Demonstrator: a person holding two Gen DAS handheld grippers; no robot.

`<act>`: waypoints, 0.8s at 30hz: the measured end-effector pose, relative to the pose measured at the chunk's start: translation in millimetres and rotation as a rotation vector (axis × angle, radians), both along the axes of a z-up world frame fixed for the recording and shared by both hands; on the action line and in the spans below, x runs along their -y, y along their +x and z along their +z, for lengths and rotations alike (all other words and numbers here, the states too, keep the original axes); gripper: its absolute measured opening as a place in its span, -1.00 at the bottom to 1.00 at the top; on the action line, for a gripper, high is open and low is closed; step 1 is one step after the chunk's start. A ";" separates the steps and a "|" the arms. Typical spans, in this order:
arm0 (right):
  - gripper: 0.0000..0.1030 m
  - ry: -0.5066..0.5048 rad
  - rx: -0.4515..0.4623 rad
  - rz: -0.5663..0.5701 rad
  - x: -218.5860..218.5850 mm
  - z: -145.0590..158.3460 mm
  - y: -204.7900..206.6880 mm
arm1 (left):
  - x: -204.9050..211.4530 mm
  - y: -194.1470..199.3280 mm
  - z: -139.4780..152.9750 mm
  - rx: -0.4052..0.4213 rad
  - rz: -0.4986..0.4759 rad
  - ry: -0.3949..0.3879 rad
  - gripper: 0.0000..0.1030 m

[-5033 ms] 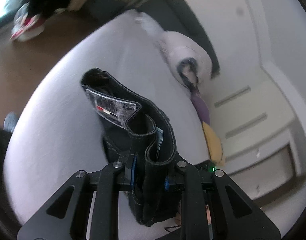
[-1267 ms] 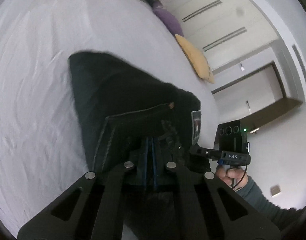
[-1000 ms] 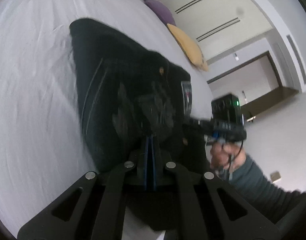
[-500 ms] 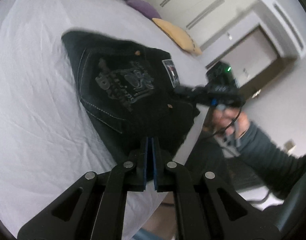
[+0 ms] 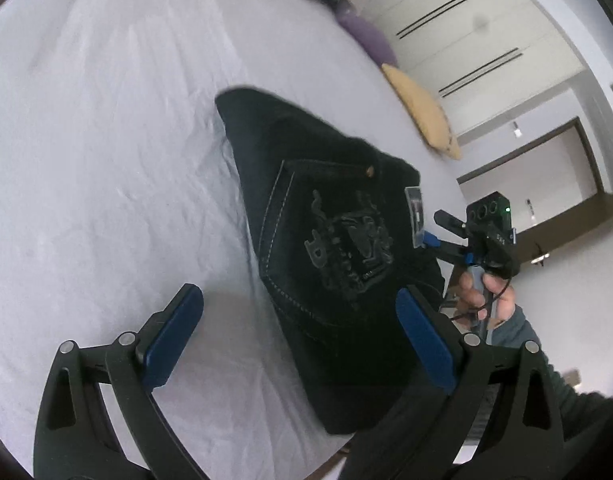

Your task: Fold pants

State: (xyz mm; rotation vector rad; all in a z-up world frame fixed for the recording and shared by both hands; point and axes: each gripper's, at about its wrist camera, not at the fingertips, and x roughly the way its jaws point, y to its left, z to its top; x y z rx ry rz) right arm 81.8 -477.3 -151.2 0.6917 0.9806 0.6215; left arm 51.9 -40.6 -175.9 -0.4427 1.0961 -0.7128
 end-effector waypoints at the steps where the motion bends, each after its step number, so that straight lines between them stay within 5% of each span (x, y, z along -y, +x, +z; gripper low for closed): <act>1: 0.38 -0.008 -0.008 0.009 -1.3 -0.8 4.9 | 5.2 4.5 -2.2 -0.008 -0.007 0.017 0.90; 5: 0.29 -0.033 -0.042 0.041 -8.4 -3.5 19.1 | 17.7 18.4 -4.2 -0.037 -0.029 0.024 0.85; 9: 0.19 -0.072 -0.074 0.081 -19.4 -4.2 26.1 | 25.5 22.4 -8.1 -0.081 -0.074 0.040 0.17; 11: 0.14 -0.097 -0.080 0.096 -26.4 -3.3 27.1 | 30.8 22.3 -9.6 -0.071 -0.079 0.073 0.09; 15: -0.26 -0.174 -0.081 0.091 -37.9 0.7 23.1 | 27.4 26.8 -11.7 -0.091 -0.040 0.053 -0.32; 24: -0.62 -0.360 0.065 0.083 -74.9 54.5 -0.3 | 37.6 22.0 14.5 -0.010 -0.034 0.092 -0.67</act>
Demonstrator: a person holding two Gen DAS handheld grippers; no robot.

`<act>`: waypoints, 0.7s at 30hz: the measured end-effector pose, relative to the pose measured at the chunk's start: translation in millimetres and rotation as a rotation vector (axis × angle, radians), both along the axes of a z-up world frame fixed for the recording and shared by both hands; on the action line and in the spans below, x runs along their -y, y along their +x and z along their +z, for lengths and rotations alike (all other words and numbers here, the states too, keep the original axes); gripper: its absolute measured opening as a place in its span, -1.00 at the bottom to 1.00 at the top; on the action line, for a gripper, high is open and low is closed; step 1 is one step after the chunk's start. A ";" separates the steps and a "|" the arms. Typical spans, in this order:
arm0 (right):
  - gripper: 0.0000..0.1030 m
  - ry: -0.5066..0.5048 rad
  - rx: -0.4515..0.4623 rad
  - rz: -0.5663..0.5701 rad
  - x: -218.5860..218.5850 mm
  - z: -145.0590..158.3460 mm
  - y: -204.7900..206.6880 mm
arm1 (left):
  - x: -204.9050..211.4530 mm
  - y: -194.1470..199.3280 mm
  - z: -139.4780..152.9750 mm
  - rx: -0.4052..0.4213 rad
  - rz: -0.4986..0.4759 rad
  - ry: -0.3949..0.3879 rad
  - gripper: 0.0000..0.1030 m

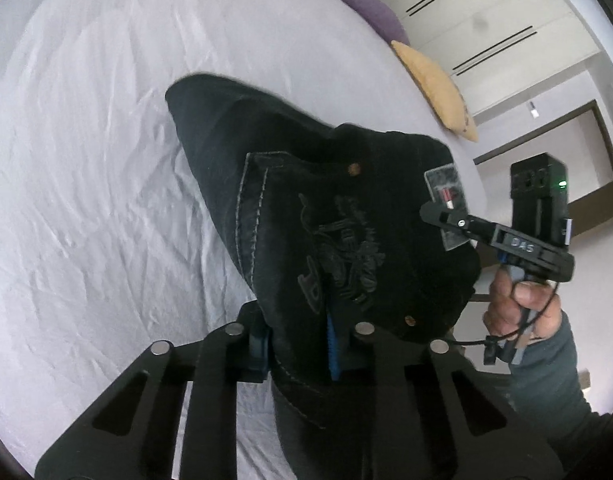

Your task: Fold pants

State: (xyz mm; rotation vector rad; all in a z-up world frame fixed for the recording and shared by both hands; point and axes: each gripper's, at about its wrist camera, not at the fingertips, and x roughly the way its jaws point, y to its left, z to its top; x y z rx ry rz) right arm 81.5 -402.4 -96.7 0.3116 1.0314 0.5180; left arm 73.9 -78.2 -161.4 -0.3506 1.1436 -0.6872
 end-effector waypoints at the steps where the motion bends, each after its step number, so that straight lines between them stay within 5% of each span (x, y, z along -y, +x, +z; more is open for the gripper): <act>1: -0.62 -0.004 0.019 0.007 -4.4 9.0 -1.0 | 1.1 0.4 4.4 0.008 0.001 -0.005 -0.67; 12: -0.63 0.049 0.101 0.060 -67.5 60.4 55.0 | -75.8 45.9 76.6 0.178 0.104 0.045 -0.67; 21: -0.63 0.070 0.107 0.114 -139.0 65.2 145.5 | -134.6 118.9 79.1 0.188 0.188 0.110 -0.67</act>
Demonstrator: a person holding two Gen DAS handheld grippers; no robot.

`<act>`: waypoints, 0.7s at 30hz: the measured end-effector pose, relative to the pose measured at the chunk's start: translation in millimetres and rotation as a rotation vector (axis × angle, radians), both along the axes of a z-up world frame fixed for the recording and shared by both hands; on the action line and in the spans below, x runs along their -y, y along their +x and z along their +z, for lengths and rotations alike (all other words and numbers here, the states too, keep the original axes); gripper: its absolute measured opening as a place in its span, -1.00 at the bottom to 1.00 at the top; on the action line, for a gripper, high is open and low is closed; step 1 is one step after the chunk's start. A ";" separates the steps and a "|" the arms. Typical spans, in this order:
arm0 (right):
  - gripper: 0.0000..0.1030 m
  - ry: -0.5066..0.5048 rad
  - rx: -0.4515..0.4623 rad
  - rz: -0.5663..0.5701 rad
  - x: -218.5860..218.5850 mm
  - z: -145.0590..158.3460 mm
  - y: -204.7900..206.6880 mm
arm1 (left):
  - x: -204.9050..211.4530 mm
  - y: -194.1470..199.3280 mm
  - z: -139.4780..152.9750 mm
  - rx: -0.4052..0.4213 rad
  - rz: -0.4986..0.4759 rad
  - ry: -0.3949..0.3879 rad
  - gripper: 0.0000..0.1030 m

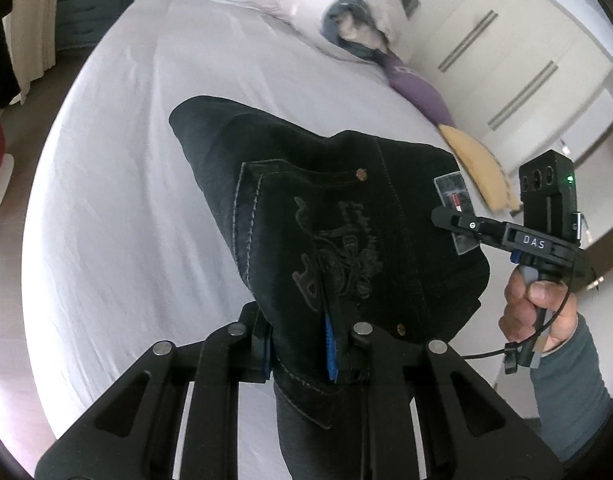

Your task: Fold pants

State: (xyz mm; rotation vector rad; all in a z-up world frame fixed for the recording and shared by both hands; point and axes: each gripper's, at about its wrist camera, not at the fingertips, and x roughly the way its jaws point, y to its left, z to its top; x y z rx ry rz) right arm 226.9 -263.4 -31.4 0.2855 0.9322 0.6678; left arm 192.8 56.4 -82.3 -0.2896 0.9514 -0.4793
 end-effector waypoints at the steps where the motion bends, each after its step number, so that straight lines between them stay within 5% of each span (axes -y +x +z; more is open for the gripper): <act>1: -0.63 0.001 -0.005 0.001 -6.3 -2.1 10.8 | -5.8 9.4 -1.8 0.002 0.004 0.003 -0.67; 8: -0.62 0.022 -0.123 -0.032 -7.6 -51.9 64.6 | -26.6 64.9 -59.2 -0.068 0.018 0.023 -0.62; 13: -0.14 0.047 -0.169 -0.100 5.0 -95.7 68.5 | -38.9 73.8 -94.7 -0.097 0.078 0.029 -0.09; 17: 0.10 0.089 -0.151 -0.123 14.9 -94.6 57.2 | -43.3 67.0 -93.3 -0.055 0.082 0.060 0.15; 21: 0.15 0.038 -0.077 -0.199 38.2 -72.6 27.6 | -41.5 48.7 -72.7 0.018 0.132 0.126 0.17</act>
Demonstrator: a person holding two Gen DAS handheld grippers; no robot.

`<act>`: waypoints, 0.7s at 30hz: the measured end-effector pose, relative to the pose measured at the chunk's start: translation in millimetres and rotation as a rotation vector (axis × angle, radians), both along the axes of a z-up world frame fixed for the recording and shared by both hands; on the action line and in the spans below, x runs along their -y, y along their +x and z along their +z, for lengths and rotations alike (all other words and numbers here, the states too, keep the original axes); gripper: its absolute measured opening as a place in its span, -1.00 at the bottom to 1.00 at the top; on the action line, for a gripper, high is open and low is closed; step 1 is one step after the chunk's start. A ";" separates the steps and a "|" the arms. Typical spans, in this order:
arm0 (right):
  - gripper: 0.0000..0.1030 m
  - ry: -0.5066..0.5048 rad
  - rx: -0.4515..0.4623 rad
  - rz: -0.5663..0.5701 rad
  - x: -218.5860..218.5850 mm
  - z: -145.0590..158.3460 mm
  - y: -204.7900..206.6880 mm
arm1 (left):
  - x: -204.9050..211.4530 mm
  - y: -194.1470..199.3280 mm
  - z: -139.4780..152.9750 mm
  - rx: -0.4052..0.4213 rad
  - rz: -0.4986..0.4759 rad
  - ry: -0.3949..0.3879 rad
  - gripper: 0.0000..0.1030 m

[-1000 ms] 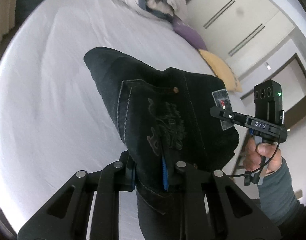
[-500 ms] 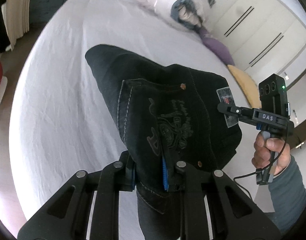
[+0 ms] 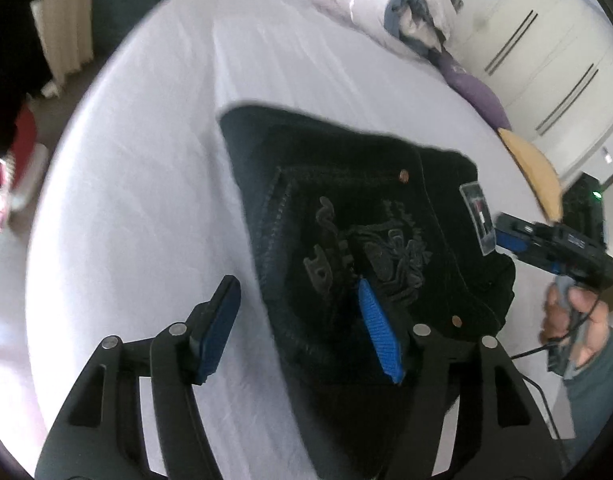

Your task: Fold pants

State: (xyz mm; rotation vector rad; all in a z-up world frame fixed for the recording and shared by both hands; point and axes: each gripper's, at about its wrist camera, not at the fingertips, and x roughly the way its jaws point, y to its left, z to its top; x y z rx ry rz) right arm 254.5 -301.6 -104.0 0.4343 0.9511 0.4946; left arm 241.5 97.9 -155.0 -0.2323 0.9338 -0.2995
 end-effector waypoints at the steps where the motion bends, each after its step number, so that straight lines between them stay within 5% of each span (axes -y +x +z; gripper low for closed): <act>1: 0.16 -0.011 0.020 -0.013 5.4 6.3 -9.1 | -0.3 -16.9 8.9 0.043 0.007 0.019 0.17; 2: 0.23 -0.035 0.054 -0.031 10.5 15.5 -22.2 | -2.7 -37.2 20.1 0.110 0.020 0.058 0.22; 4: 0.43 -0.098 0.141 -0.067 14.8 37.2 -53.1 | 10.5 -69.0 48.2 0.234 0.059 0.142 0.77; 6: 0.64 -0.171 0.254 -0.106 13.9 62.1 -93.7 | 22.5 -104.2 79.2 0.393 0.092 0.167 1.00; 10: 0.98 -0.259 0.475 -0.164 4.6 110.9 -165.8 | 40.7 -182.4 135.0 0.619 0.176 0.274 1.00; 16: 1.00 -0.332 0.840 -0.313 -1.3 196.6 -273.8 | 54.8 -288.0 202.7 0.899 0.391 0.384 1.00; 21: 1.00 -0.293 1.021 -0.437 0.8 252.4 -341.2 | 54.0 -345.4 257.2 0.984 0.454 0.370 1.00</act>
